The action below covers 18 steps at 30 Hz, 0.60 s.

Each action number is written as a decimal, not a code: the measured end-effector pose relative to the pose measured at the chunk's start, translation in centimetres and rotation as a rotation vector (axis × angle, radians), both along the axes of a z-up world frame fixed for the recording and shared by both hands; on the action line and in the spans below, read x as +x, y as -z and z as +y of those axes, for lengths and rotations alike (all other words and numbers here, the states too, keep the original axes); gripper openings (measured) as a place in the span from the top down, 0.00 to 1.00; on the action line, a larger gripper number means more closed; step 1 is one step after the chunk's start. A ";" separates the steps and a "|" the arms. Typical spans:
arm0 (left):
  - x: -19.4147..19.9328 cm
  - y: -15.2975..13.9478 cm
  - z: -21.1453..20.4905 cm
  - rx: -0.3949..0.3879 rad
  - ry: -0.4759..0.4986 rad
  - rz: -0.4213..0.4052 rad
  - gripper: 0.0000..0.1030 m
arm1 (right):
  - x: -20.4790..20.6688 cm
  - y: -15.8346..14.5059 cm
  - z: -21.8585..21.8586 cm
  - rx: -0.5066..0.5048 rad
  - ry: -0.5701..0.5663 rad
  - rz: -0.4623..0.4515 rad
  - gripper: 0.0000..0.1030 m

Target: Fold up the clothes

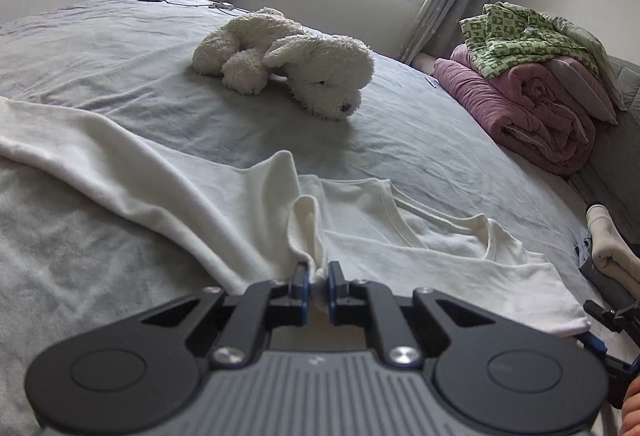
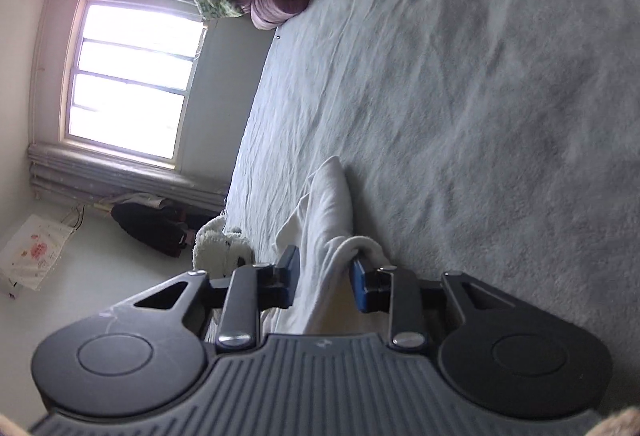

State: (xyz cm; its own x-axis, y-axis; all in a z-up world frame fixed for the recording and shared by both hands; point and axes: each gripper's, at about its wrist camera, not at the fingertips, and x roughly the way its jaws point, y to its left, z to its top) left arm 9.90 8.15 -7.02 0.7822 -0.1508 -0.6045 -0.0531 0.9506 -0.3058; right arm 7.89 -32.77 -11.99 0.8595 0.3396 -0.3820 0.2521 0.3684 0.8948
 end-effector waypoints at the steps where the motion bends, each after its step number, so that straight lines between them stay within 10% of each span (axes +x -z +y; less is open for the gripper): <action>1: 0.0 0.5 0.0 0.009 -0.001 0.015 0.91 | 0.0 0.0 0.1 -0.043 0.002 0.021 0.95; 7: -1.0 -0.3 -0.6 0.108 0.006 0.005 0.82 | -0.1 -2.7 2.7 -0.391 -0.078 0.042 0.93; 18: -1.1 -1.7 2.5 0.081 -0.175 -0.023 0.62 | -2.2 -5.4 3.1 -0.551 -0.050 0.017 0.65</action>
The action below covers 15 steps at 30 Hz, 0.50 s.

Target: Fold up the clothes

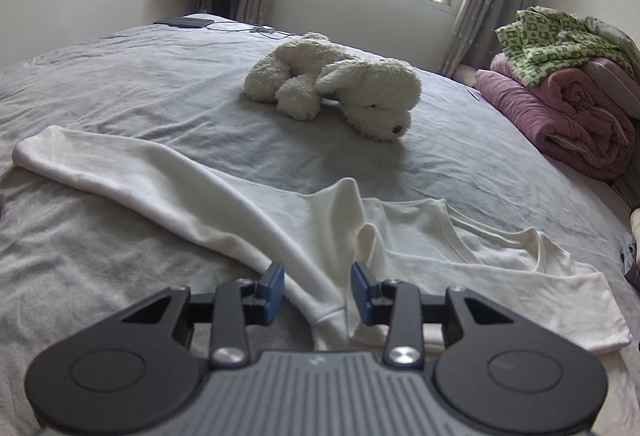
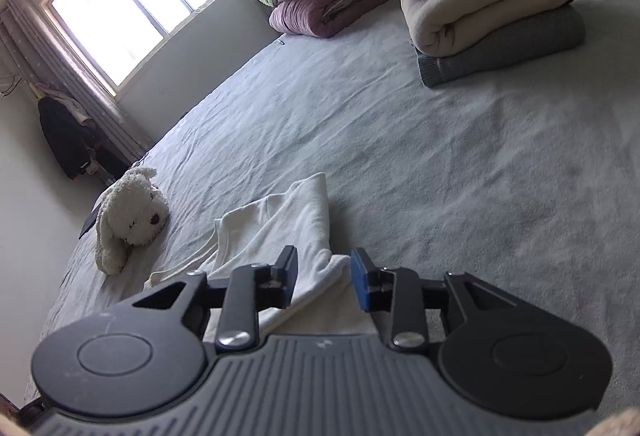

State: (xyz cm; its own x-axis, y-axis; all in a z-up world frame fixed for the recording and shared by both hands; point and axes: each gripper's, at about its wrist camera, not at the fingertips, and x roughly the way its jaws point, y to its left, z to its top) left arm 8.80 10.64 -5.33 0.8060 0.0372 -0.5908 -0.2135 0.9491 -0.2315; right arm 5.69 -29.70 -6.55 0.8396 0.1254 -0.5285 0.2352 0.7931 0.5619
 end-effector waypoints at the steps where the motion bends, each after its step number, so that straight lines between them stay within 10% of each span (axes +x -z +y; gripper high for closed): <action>1: 0.1 0.1 0.6 -0.017 -0.027 0.006 0.62 | 0.1 -0.1 -0.2 0.007 -0.007 -0.002 0.65; 15: 1.1 1.3 11.1 -0.085 -0.440 0.012 0.54 | 0.7 -0.9 -0.6 0.151 -0.040 0.004 0.61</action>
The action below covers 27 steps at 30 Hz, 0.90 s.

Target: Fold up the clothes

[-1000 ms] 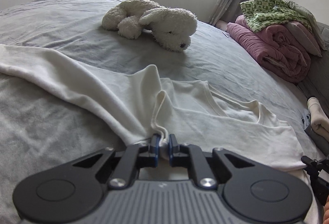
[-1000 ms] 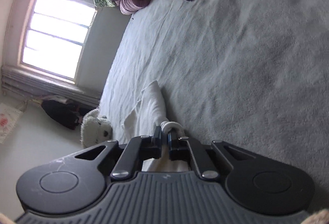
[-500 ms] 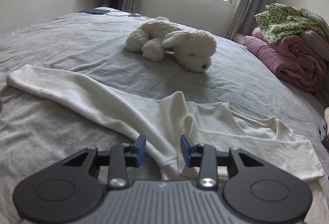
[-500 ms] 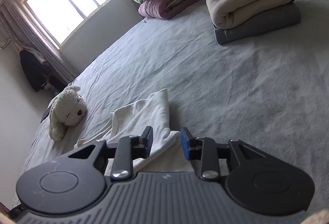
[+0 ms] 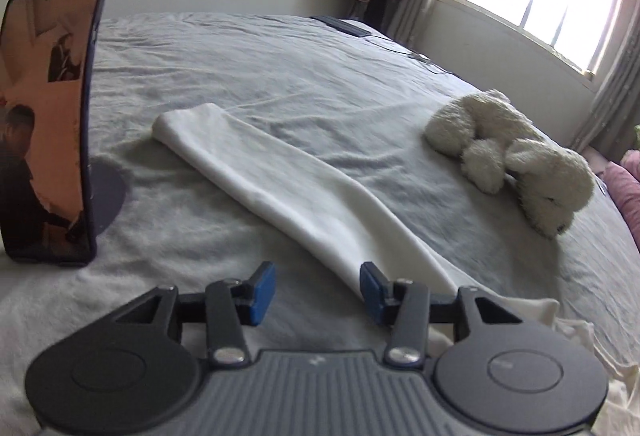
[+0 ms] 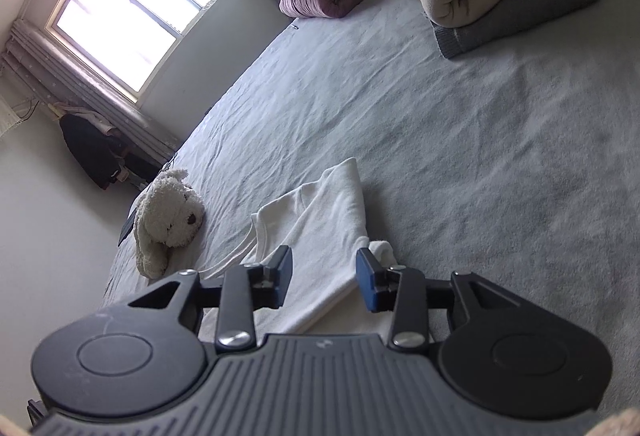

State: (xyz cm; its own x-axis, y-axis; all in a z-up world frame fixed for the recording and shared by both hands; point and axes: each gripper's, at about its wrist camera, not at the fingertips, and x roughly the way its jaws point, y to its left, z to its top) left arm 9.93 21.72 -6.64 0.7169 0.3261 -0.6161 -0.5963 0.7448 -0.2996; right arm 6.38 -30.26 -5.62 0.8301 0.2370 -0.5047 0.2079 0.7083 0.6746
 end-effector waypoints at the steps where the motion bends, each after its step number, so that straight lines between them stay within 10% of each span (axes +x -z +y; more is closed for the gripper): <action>1: 0.0 0.2 0.9 -0.020 -0.017 -0.017 0.54 | 0.0 -0.1 0.0 0.002 -0.001 -0.003 0.61; 6: 0.9 0.2 3.0 -0.037 -0.102 -0.060 0.58 | -0.1 -0.2 0.5 -0.020 -0.017 -0.015 0.61; 9: 0.9 0.0 3.5 -0.025 -0.153 -0.057 1.00 | 0.0 -0.2 0.8 -0.032 -0.026 -0.017 0.61; 22: -4.3 -6.3 1.1 0.234 -0.216 -0.270 1.00 | 0.2 -0.8 2.9 -0.080 -0.080 -0.036 0.61; 27: -4.5 -5.8 1.5 0.086 -0.124 -0.215 0.91 | 0.4 -2.3 8.3 -0.130 -0.269 -0.103 0.61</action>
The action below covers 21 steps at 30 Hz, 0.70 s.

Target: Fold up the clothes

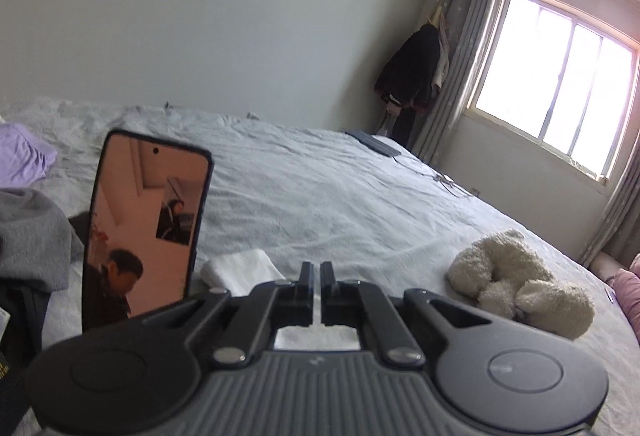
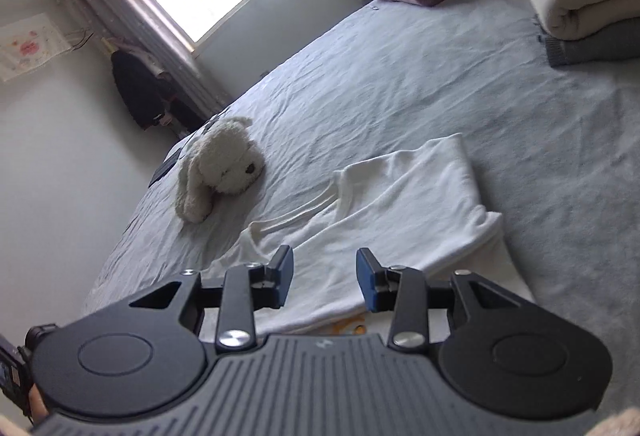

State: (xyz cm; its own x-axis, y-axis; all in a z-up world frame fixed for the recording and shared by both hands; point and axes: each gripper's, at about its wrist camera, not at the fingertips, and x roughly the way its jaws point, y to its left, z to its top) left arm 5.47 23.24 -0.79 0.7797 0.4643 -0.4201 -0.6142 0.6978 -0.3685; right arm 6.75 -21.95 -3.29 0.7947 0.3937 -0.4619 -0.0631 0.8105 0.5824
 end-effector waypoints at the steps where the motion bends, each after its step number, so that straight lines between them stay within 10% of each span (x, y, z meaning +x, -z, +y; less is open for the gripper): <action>1: 0.1 0.4 0.2 -0.048 0.025 0.020 0.80 | -0.1 -0.3 0.9 -0.003 -0.034 -0.013 0.61; 3: 0.8 1.4 0.3 -0.122 0.049 0.071 0.62 | -0.1 -0.6 2.4 -0.013 -0.081 -0.028 0.61; 12: 3.6 5.7 0.7 -0.192 0.019 0.178 0.53 | 1.0 -0.4 7.4 -0.074 -0.213 -0.042 0.61; 17: 4.2 6.3 0.5 -0.101 -0.017 0.138 0.60 | 2.5 0.6 11.0 -0.142 -0.295 -0.040 0.68; 21: 3.8 6.4 0.6 -0.061 -0.045 0.105 0.93 | 4.4 1.8 13.7 -0.147 -0.341 -0.026 0.73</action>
State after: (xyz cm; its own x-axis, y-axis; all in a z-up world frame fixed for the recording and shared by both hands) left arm 9.28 23.80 -7.15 0.7090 0.4686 -0.5270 -0.6816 0.6472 -0.3414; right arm 11.14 -8.29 -5.06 0.6416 0.5685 -0.5150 -0.3567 0.8155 0.4558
